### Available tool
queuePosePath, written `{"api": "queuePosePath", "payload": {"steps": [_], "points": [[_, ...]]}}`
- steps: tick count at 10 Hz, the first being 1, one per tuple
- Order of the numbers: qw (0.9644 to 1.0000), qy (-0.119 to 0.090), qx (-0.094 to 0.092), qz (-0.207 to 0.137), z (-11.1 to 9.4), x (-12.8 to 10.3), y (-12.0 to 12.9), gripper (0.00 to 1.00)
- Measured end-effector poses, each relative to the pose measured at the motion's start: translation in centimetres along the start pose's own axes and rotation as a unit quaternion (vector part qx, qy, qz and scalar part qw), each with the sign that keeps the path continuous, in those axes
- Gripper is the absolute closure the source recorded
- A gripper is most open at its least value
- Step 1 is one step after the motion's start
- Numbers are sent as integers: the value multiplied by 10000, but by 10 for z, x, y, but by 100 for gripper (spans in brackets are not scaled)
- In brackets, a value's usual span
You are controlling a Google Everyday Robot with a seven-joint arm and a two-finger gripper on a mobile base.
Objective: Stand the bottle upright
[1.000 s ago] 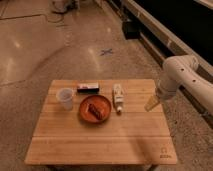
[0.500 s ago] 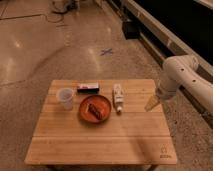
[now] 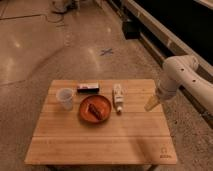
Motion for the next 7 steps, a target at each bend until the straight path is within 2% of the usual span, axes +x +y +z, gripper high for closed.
{"api": "queuePosePath", "payload": {"steps": [5, 7], "points": [[10000, 7, -40, -49, 0, 1, 2, 20], [9980, 97, -248, -569, 4, 12, 2, 20]]}}
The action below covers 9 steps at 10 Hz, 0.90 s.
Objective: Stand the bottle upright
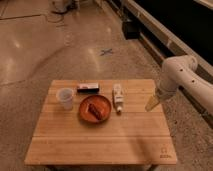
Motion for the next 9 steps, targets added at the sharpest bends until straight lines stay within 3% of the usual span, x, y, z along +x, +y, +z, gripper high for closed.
{"api": "queuePosePath", "payload": {"steps": [1, 2, 4, 7, 9], "points": [[9991, 114, -92, -404, 4, 12, -3, 20], [9946, 308, -169, -975, 9, 32, -11, 20], [9789, 714, -172, -1908, 19, 65, -31, 20], [9412, 1398, 41, -3077, 31, 103, -66, 20], [9224, 1602, 157, -3511, 41, 111, -78, 20]]}}
